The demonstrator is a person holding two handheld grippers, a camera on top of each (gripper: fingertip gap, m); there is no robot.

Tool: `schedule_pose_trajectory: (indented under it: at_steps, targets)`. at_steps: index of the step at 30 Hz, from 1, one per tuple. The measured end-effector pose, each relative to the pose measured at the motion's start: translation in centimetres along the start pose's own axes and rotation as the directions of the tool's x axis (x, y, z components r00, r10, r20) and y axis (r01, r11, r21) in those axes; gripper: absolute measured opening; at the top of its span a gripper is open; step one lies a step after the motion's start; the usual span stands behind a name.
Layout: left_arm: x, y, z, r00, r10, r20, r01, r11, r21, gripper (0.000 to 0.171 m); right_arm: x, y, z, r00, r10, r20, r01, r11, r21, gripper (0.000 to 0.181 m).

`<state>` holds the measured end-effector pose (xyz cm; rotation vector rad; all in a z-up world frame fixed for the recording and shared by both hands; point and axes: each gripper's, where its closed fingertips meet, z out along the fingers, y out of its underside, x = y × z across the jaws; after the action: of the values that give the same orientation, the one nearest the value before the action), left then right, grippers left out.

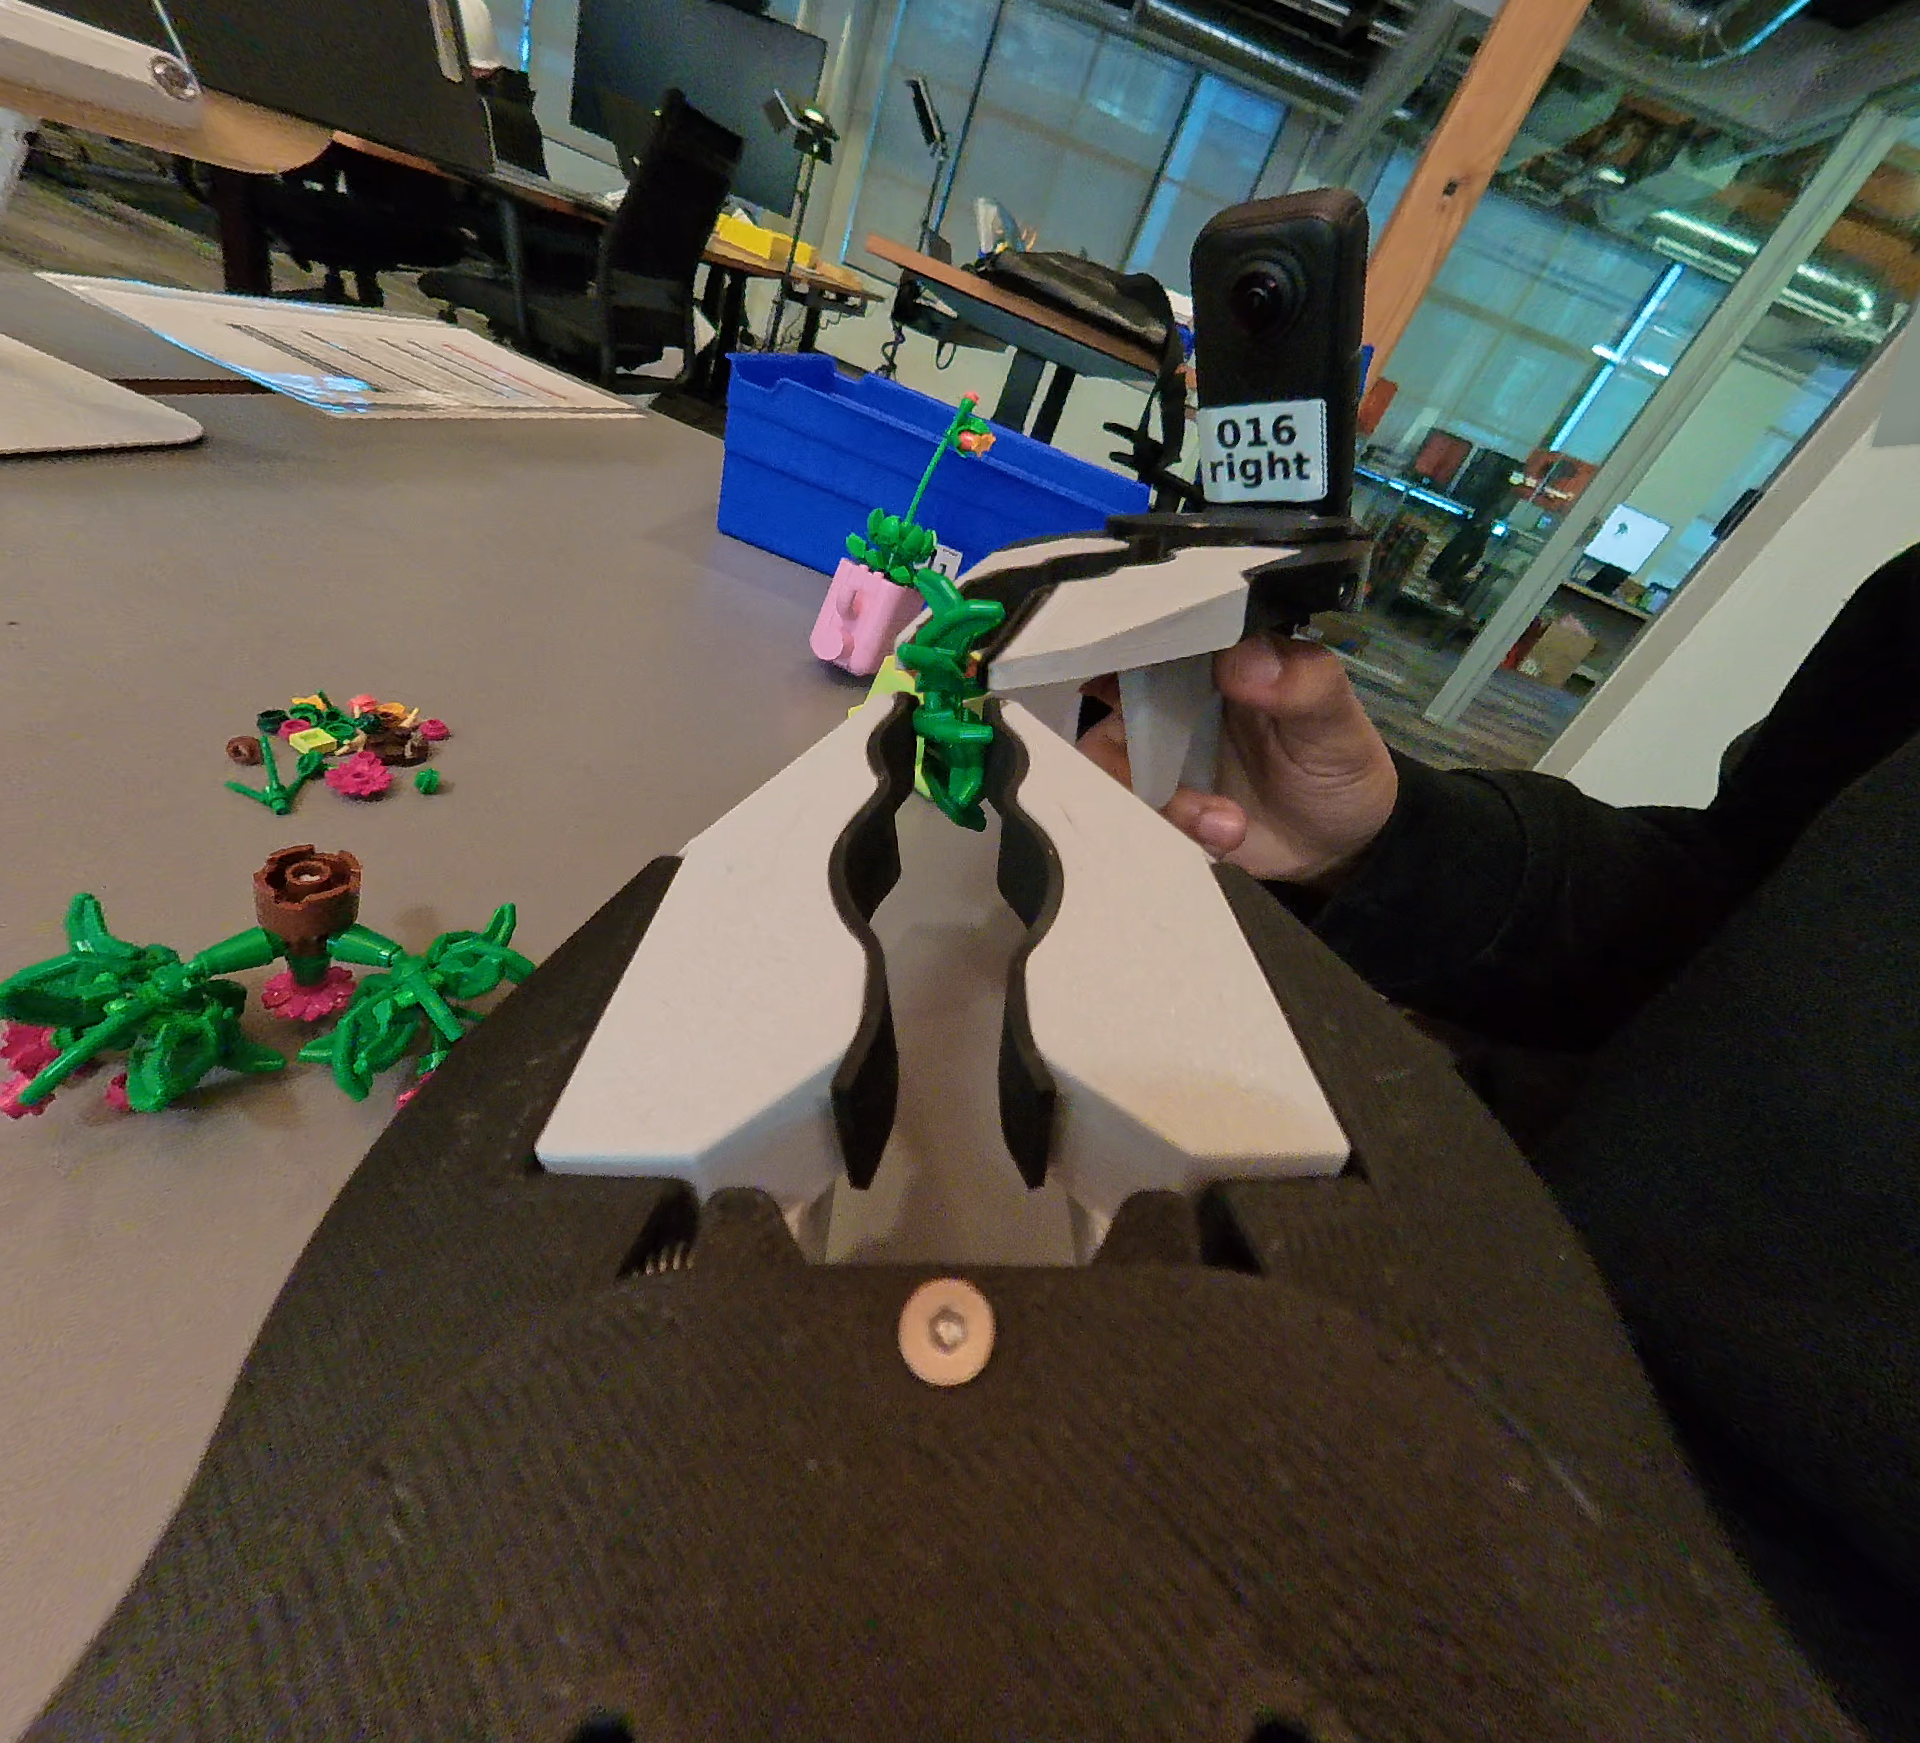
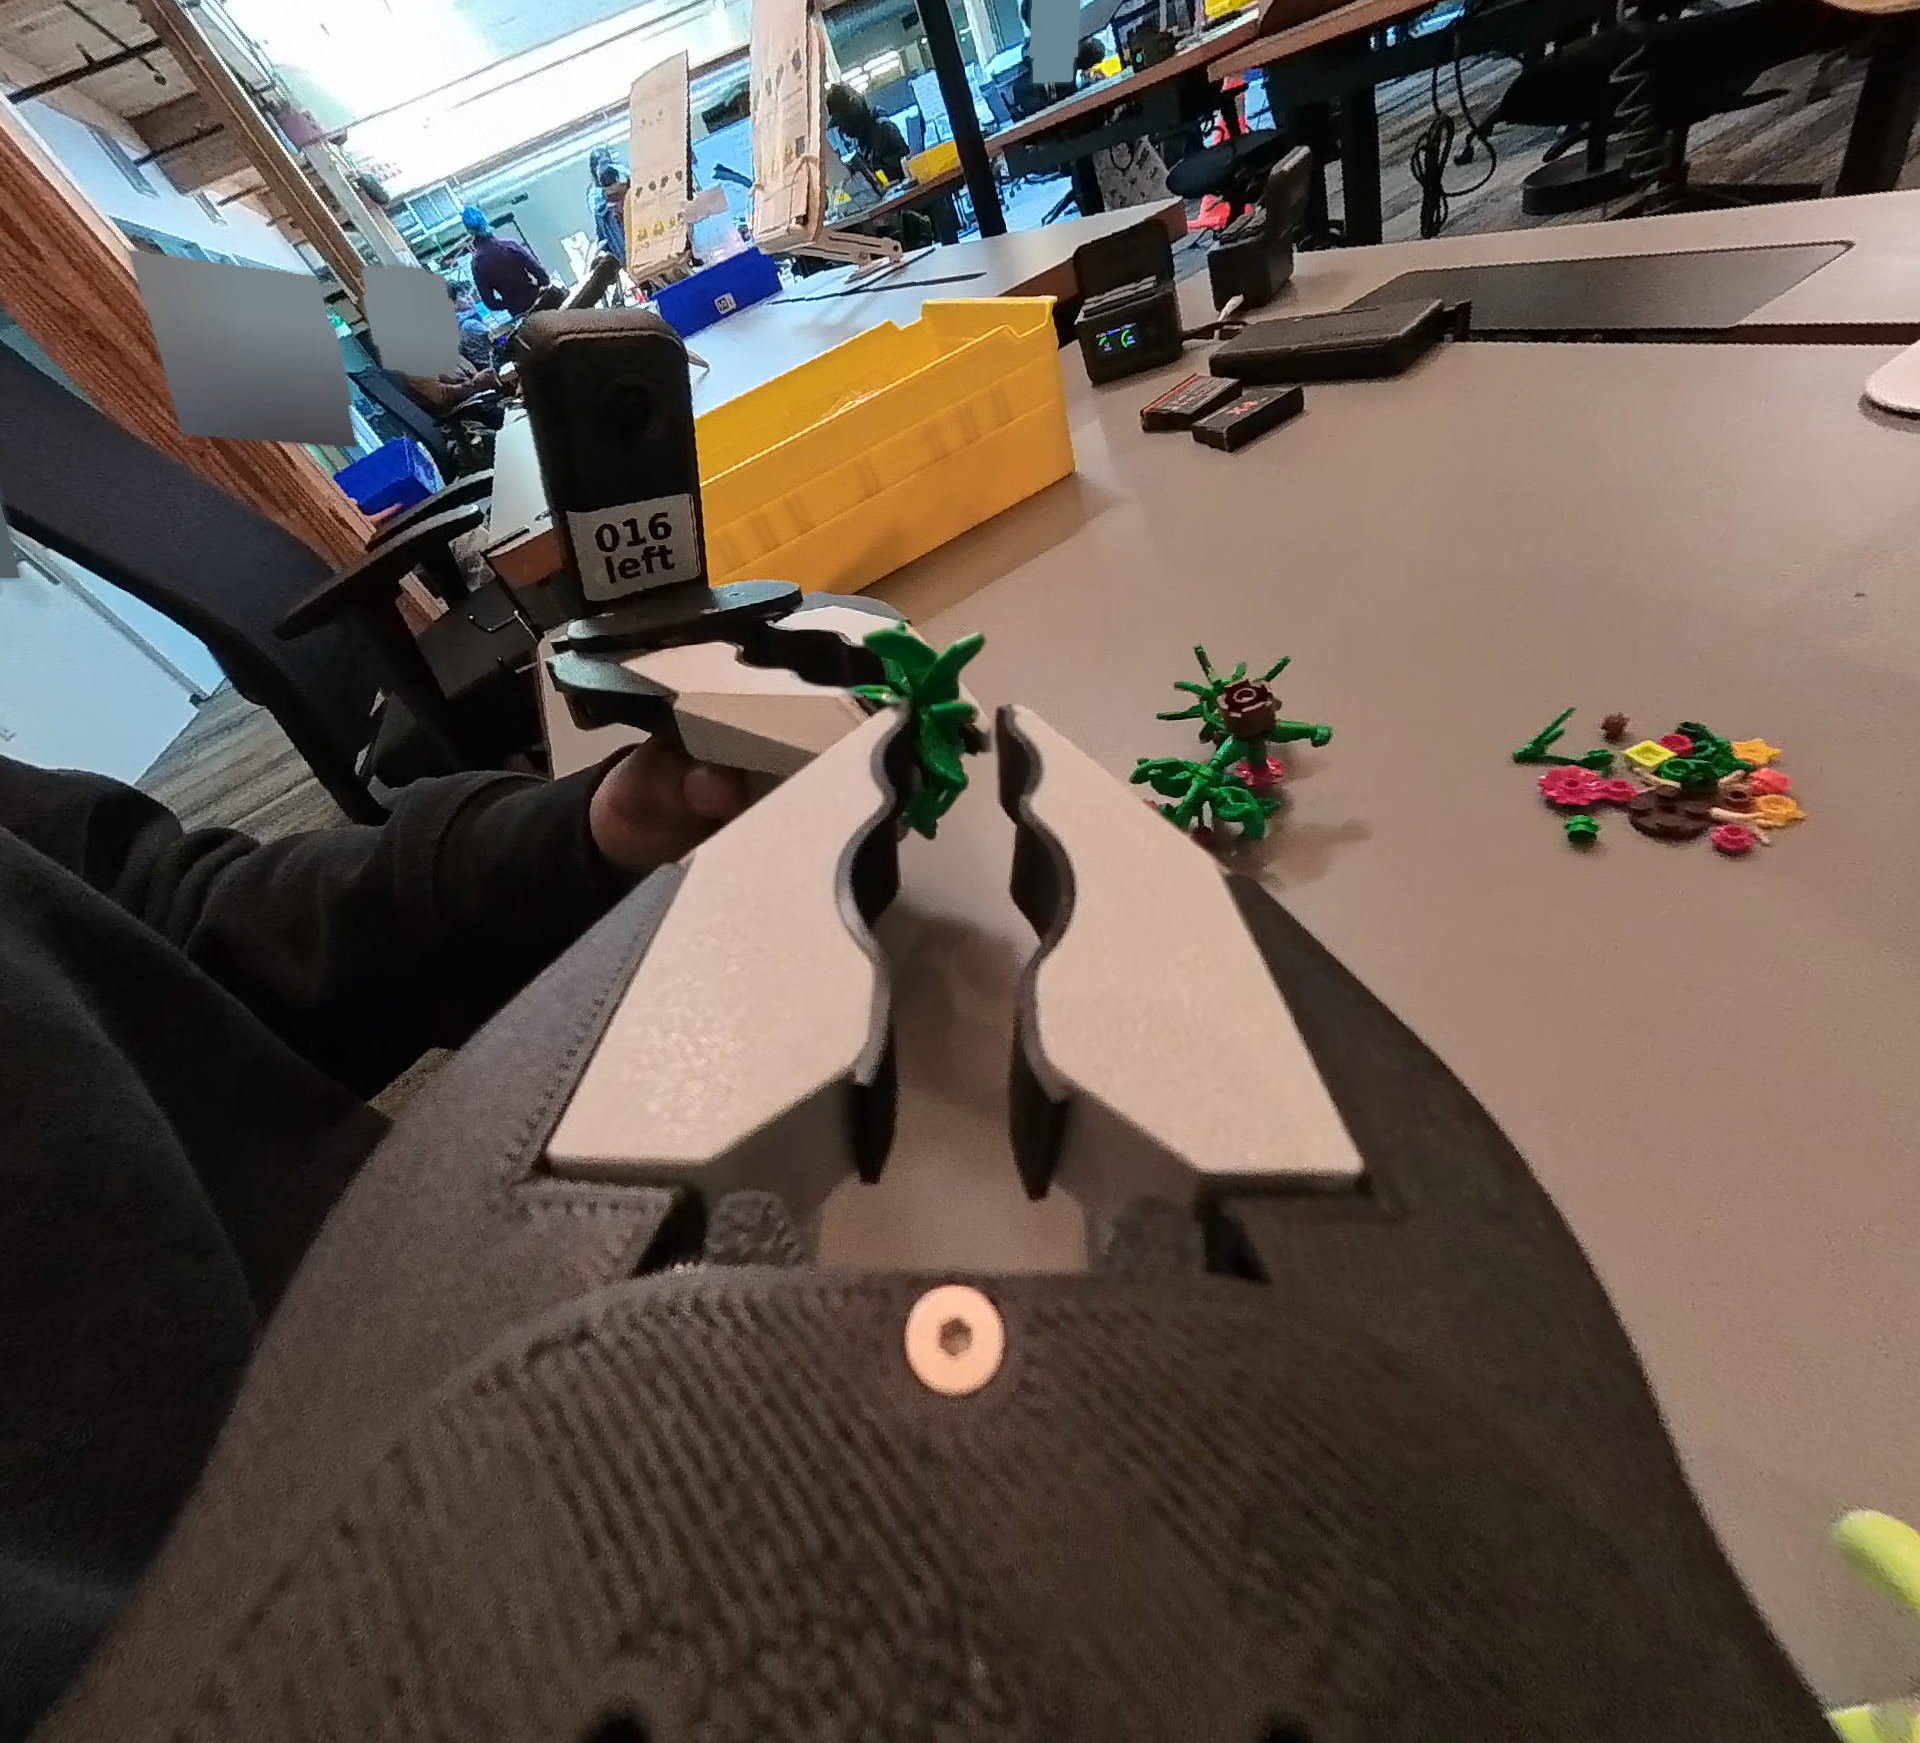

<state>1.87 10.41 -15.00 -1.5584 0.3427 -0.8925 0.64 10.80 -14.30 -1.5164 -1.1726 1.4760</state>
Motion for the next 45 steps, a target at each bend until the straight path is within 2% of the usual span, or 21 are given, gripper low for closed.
schedule_pose_trajectory:
  at_steps: [1, 9, 14, 18, 20, 23, 26, 31, 45]
  targets:
    - [0.0, 0.1, 0.0, 1.000, 0.007, 0.004, -0.007, 1.000, -0.005, 0.009, 0.0, 0.0, 0.0, 1.000, -0.002, -0.002, 0.002, 1.000, 0.004, 0.007]
    - [0.2, -0.2, 0.0, 1.000, 0.006, 0.004, -0.006, 1.000, 0.030, 0.009, 0.0, -0.2, -0.1, 0.999, -0.041, -0.026, 0.041, 0.999, 0.003, 0.006]
    - [0.1, -0.7, -0.2, 1.000, -0.025, 0.004, 0.024, 0.998, 0.065, 0.019, 0.5, -0.7, -0.6, 0.999, -0.014, -0.045, 0.016, 0.999, 0.033, 0.005]
    - [-0.6, -1.2, -0.4, 0.998, -0.018, 0.060, 0.012, 0.995, 0.101, 0.022, 0.8, -1.0, -0.9, 0.998, -0.001, -0.064, 0.005, 0.998, 0.058, 0.005]
    - [-0.9, -1.4, -0.5, 0.995, 0.014, 0.102, -0.026, 0.993, 0.118, 0.022, 1.0, -1.0, -1.0, 0.995, -0.022, -0.096, 0.027, 0.998, 0.051, 0.005]
    - [-0.8, -1.0, -0.2, 0.989, 0.071, 0.132, -0.082, 0.993, 0.081, 0.022, 1.1, -0.6, -0.7, 0.987, -0.080, -0.138, 0.082, 0.997, 0.007, 0.005]
    - [-1.0, -1.0, -0.2, 0.986, 0.081, 0.149, -0.093, 0.992, 0.080, 0.011, 0.8, -0.2, -0.4, 0.976, -0.152, -0.157, 0.148, 0.988, -0.040, 0.005]
    - [-0.8, -1.1, -0.4, 0.994, 0.048, 0.096, -0.057, 0.994, 0.091, 0.011, 0.2, -0.1, -0.2, 0.960, -0.230, -0.161, 0.222, 0.973, -0.067, 0.006]
    - [1.5, -0.3, -0.6, 0.994, 0.010, -0.110, -0.006, 0.999, 0.035, 0.004, -1.4, 0.2, -0.6, 0.983, -0.185, -0.014, 0.184, 0.980, -0.071, 0.005]
